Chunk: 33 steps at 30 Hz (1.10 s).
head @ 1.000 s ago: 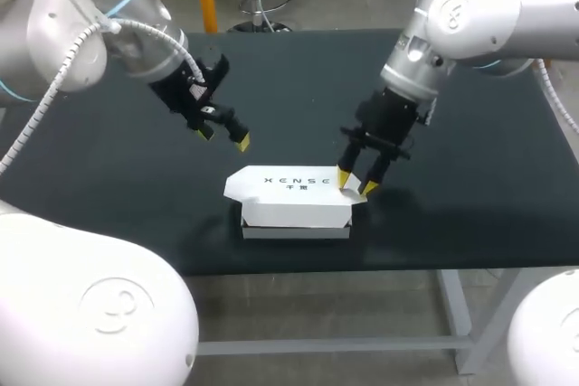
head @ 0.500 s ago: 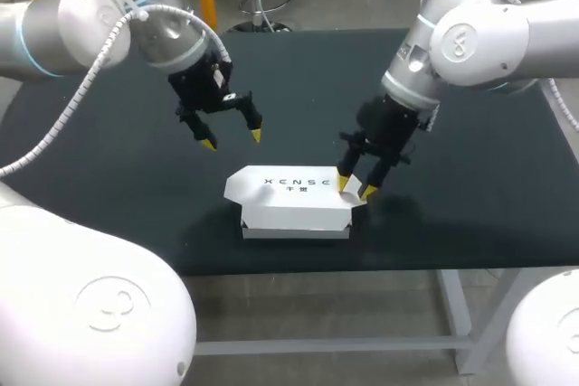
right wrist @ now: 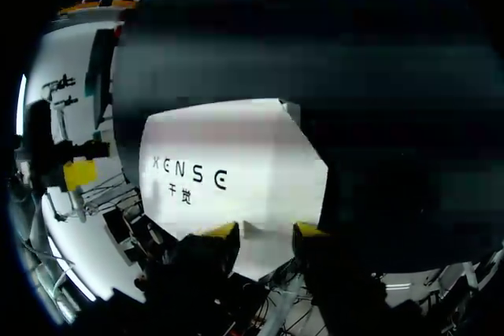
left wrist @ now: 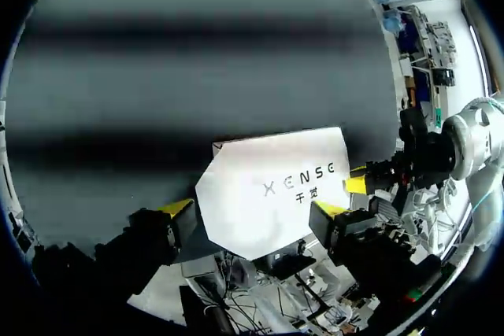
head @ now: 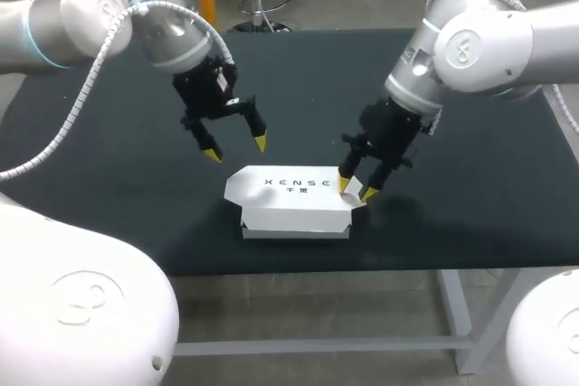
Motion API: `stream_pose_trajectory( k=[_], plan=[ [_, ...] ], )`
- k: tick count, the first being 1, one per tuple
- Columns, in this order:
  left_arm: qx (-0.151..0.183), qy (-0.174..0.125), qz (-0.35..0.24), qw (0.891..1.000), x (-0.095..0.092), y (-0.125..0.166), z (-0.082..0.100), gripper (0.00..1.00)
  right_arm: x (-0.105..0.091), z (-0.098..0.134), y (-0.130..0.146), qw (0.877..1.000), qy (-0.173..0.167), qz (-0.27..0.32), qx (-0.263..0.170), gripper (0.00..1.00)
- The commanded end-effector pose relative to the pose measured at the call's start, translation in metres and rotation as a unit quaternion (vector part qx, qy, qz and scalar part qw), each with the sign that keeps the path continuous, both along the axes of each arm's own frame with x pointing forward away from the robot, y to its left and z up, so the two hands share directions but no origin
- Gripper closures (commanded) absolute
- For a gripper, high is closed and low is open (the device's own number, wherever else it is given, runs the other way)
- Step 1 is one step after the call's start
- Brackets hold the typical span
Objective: Assemble the packaging by folding the flat box into shape, placing the metal phone stand inside, and closing the box properly
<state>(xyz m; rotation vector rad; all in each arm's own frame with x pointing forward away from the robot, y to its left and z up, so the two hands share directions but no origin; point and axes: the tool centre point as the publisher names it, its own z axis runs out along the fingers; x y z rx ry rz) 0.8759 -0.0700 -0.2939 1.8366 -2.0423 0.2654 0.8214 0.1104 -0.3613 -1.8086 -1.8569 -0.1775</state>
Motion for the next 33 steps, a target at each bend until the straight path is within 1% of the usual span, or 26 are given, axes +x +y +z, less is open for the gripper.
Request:
stream_pose_trajectory(
  k=[1,2,3,4,5,6,9,11,13,15,19,25,33],
  plan=[
    [0.006,0.012,0.032,0.999,-0.007,-0.001,-0.010,0.17,-0.001,-0.001,-0.001,1.000,-0.002,-0.001,0.001,0.52],
    [0.016,0.012,0.049,0.999,-0.008,-0.003,-0.012,0.29,-0.001,-0.001,-0.001,1.000,-0.003,-0.002,0.001,0.52],
    [0.021,0.015,0.051,0.998,-0.010,-0.005,-0.013,0.31,0.000,-0.002,-0.001,1.000,-0.003,-0.003,0.001,0.52],
    [0.028,0.018,0.066,0.997,-0.012,-0.007,-0.014,0.31,0.000,-0.002,-0.001,1.000,-0.003,-0.003,0.001,0.52],
    [0.037,0.016,0.077,0.996,-0.012,-0.009,-0.015,0.33,0.000,-0.003,-0.001,1.000,-0.003,-0.004,0.001,0.52],
    [0.041,0.014,0.078,0.996,-0.014,-0.010,-0.017,0.39,0.000,-0.003,-0.001,1.000,-0.003,-0.004,0.001,0.52],
    [0.048,0.015,0.083,0.995,-0.016,-0.010,-0.021,0.36,0.000,-0.003,-0.001,1.000,-0.004,-0.006,0.003,0.52],
    [0.045,0.020,0.085,0.995,-0.016,-0.008,-0.026,0.31,0.000,-0.004,-0.001,1.000,-0.006,-0.008,0.004,0.52],
    [0.045,0.026,0.096,0.994,-0.018,-0.008,-0.031,0.29,0.000,-0.005,-0.001,1.000,-0.008,-0.010,0.003,0.52],
    [0.049,0.026,0.105,0.993,-0.020,-0.007,-0.035,0.28,0.000,-0.005,-0.001,1.000,-0.008,-0.010,0.002,0.52],
    [0.047,0.027,0.106,0.993,-0.024,-0.005,-0.043,0.28,-0.001,-0.005,-0.001,1.000,-0.010,-0.012,0.003,0.52],
    [0.045,0.034,0.108,0.993,-0.025,-0.005,-0.052,0.29,-0.002,-0.005,0.000,1.000,-0.012,-0.015,0.007,0.52],
    [0.045,0.036,0.113,0.992,-0.028,-0.005,-0.056,0.26,-0.003,-0.006,0.002,1.000,-0.013,-0.023,0.009,0.52]
  ],
)
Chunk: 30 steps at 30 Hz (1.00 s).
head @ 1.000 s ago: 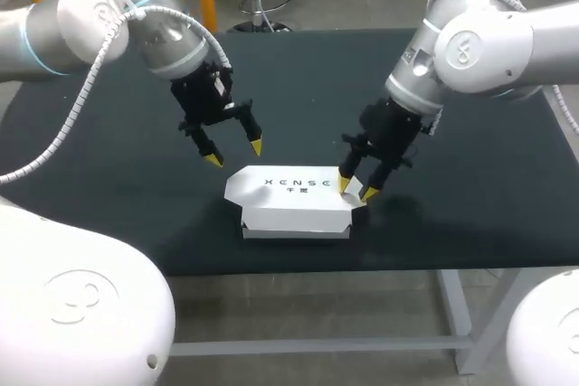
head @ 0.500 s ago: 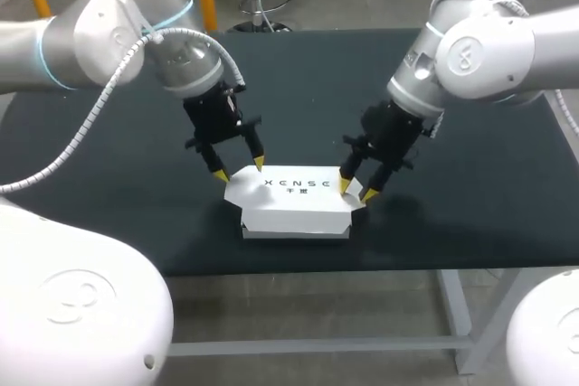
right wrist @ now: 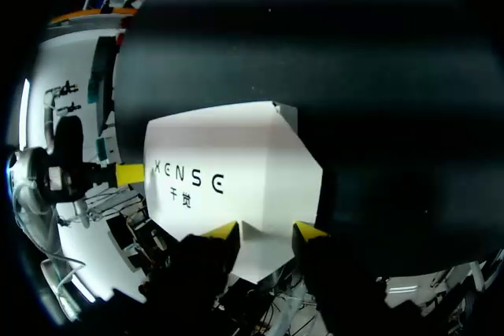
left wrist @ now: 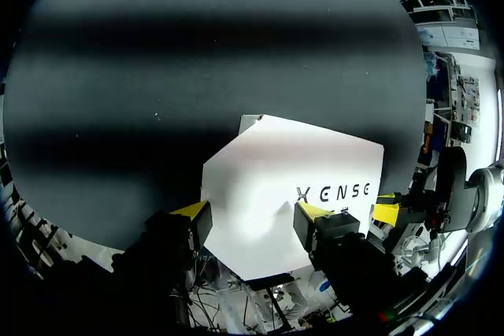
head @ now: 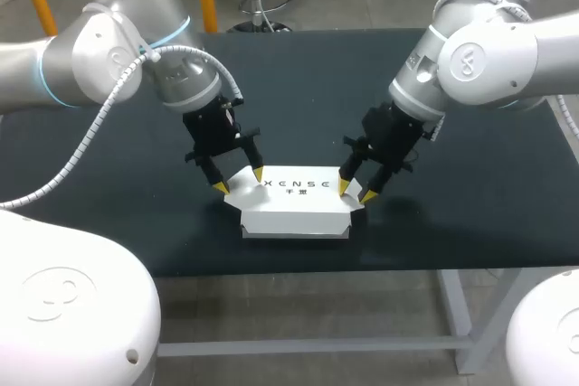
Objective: Assemble the packaging by folding the flat box into shape, placing the metal phone stand inside, and closing the box properly
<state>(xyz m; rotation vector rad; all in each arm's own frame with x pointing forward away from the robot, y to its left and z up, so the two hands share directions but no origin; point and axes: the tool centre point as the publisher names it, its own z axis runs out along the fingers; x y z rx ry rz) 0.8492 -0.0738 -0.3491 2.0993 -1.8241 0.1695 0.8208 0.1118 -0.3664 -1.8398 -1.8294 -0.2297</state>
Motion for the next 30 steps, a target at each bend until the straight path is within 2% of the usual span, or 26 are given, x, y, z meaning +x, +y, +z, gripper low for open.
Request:
stream_pose_trajectory(
  k=[1,8,12,24,30],
  plan=[
    [0.004,-0.001,0.000,1.000,-0.0015,-0.0017,-0.0016,0.26,-0.0022,-0.0013,0.0004,1.000,-0.002,-0.004,0.001,0.52],
    [0.004,-0.006,-0.006,1.000,-0.0046,-0.0041,-0.0039,0.24,-0.0027,-0.0028,0.0006,1.000,-0.007,-0.016,0.009,0.52],
    [0.005,-0.010,-0.007,1.000,-0.0072,-0.0052,-0.0058,0.27,-0.0028,-0.0043,0.0020,1.000,-0.011,-0.020,0.011,0.53],
    [-0.003,-0.026,0.002,1.000,-0.0105,-0.0043,-0.0112,0.27,-0.0042,-0.0102,0.0035,0.999,-0.022,-0.032,0.013,0.52],
    [-0.003,-0.031,0.001,1.000,-0.0102,-0.0071,-0.0114,0.31,-0.0030,-0.0091,0.0015,0.998,-0.030,-0.042,0.020,0.53]
  ],
)
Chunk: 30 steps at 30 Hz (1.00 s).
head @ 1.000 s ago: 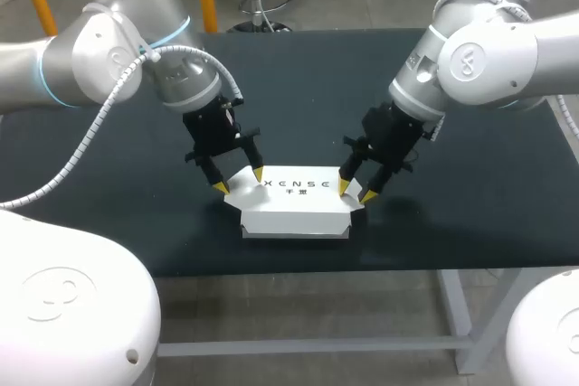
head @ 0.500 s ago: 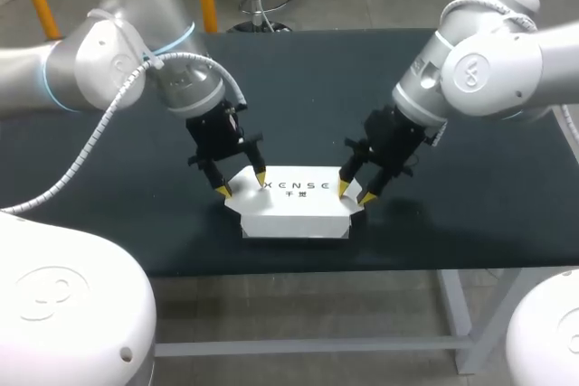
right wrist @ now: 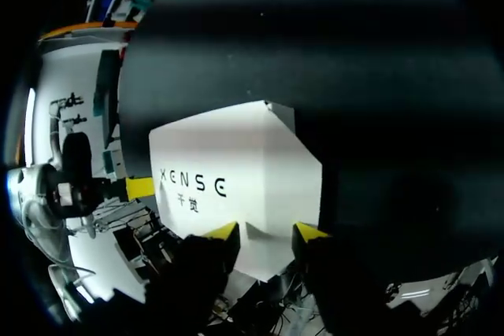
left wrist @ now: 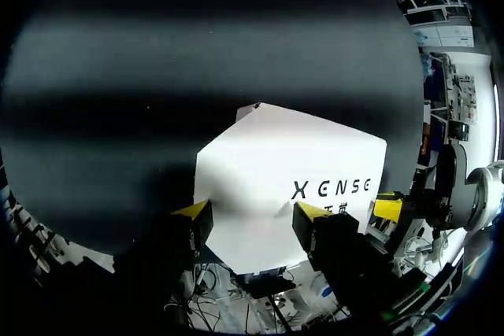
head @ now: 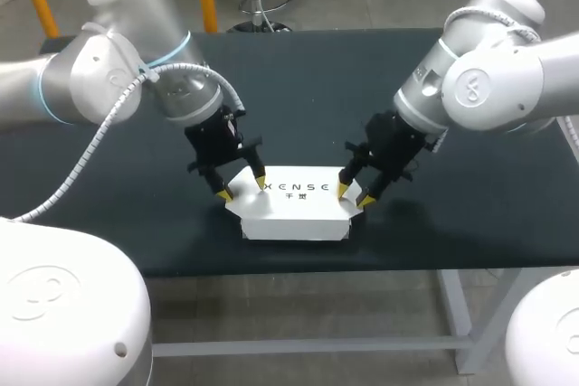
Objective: Assemble the packaging by folding the flat box into shape, placing the metal phone stand inside, and closing the box properly
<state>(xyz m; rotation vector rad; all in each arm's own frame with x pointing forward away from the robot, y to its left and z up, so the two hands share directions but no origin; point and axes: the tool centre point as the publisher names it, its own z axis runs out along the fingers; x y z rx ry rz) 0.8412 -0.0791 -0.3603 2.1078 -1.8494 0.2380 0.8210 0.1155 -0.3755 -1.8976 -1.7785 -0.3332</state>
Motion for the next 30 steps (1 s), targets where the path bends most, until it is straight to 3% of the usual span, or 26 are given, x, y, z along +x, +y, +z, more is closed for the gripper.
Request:
stream_pose_trajectory(
  k=[1,11,17,29,30],
  plan=[
    [0.002,-0.005,0.001,1.000,-0.0020,-0.0024,-0.0001,0.31,-0.0028,0.0005,-0.0026,1.000,-0.008,-0.005,0.005,0.53],
    [0.002,-0.006,0.001,1.000,-0.0018,-0.0030,0.0000,0.38,-0.0019,0.0018,-0.0033,1.000,-0.010,-0.008,0.007,0.42],
    [0.002,-0.006,0.001,1.000,-0.0018,-0.0030,0.0000,0.33,-0.0019,0.0018,-0.0033,1.000,-0.010,-0.008,0.007,0.45],
    [0.002,-0.006,0.001,1.000,-0.0018,-0.0030,0.0000,0.42,-0.0019,0.0018,-0.0033,1.000,-0.010,-0.008,0.007,0.44],
    [0.002,-0.006,0.001,1.000,-0.0018,-0.0030,0.0000,0.40,-0.0019,0.0018,-0.0033,1.000,-0.010,-0.008,0.007,0.48]
  ],
)
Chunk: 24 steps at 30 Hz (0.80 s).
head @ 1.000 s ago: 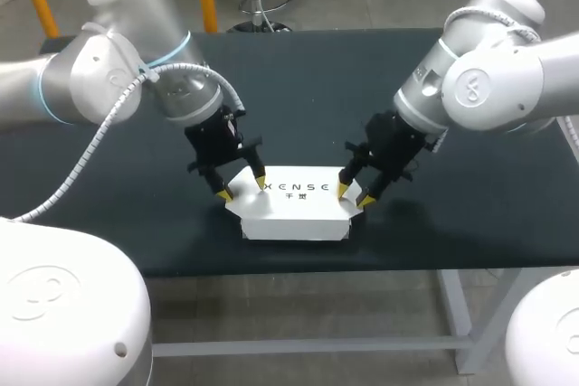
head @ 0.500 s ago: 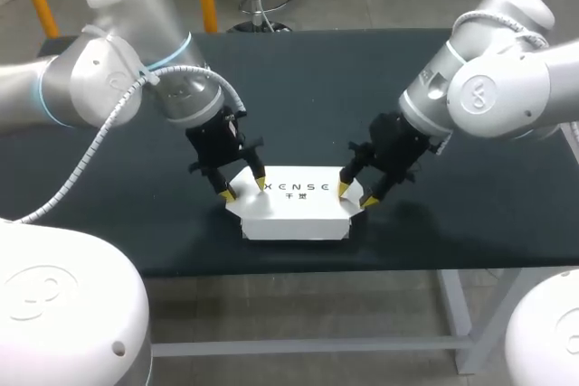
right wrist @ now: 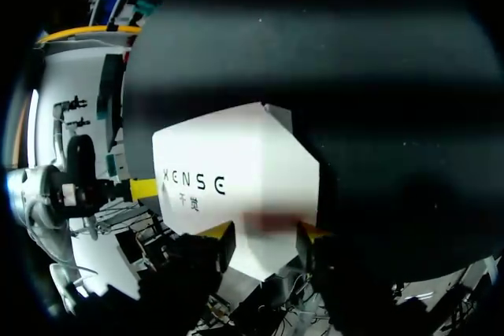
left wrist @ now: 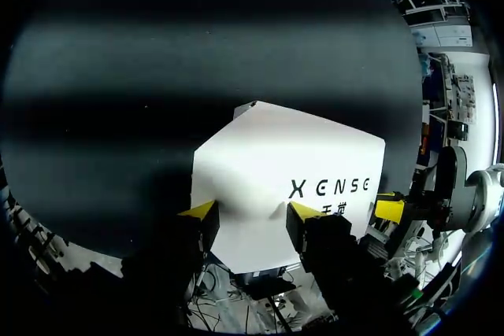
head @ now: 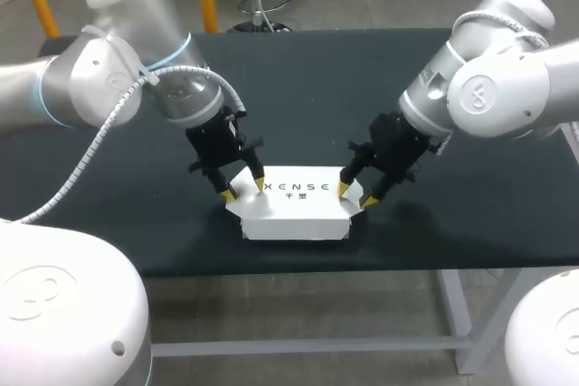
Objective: Assemble the packaging by folding the flat box into shape, placing the metal phone stand inside, and closing the box properly
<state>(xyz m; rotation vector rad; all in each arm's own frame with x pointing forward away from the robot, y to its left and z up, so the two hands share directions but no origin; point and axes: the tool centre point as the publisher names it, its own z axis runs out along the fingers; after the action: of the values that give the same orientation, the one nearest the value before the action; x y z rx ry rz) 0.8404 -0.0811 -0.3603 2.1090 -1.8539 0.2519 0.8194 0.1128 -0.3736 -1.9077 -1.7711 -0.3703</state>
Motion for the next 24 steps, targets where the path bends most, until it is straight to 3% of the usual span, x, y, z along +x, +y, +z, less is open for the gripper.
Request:
stream_pose_trajectory(
  k=[1,6,9,24],
  plan=[
    [0.003,-0.001,0.001,1.000,-0.0010,-0.0011,0.0001,0.39,-0.0004,-0.0001,-0.0005,1.000,0.000,0.001,0.001,0.50],
    [0.003,-0.001,0.001,1.000,-0.0010,-0.0011,0.0001,0.41,-0.0004,-0.0001,-0.0005,1.000,0.000,0.001,0.001,0.44],
    [0.003,-0.001,0.001,1.000,-0.0010,-0.0011,0.0001,0.51,-0.0004,-0.0001,-0.0005,1.000,0.000,0.001,0.001,0.49],
    [0.007,-0.018,0.005,1.000,-0.0032,-0.0003,-0.0033,0.52,-0.0062,-0.0062,0.0049,0.999,-0.034,-0.002,-0.010,0.50]
  ],
)
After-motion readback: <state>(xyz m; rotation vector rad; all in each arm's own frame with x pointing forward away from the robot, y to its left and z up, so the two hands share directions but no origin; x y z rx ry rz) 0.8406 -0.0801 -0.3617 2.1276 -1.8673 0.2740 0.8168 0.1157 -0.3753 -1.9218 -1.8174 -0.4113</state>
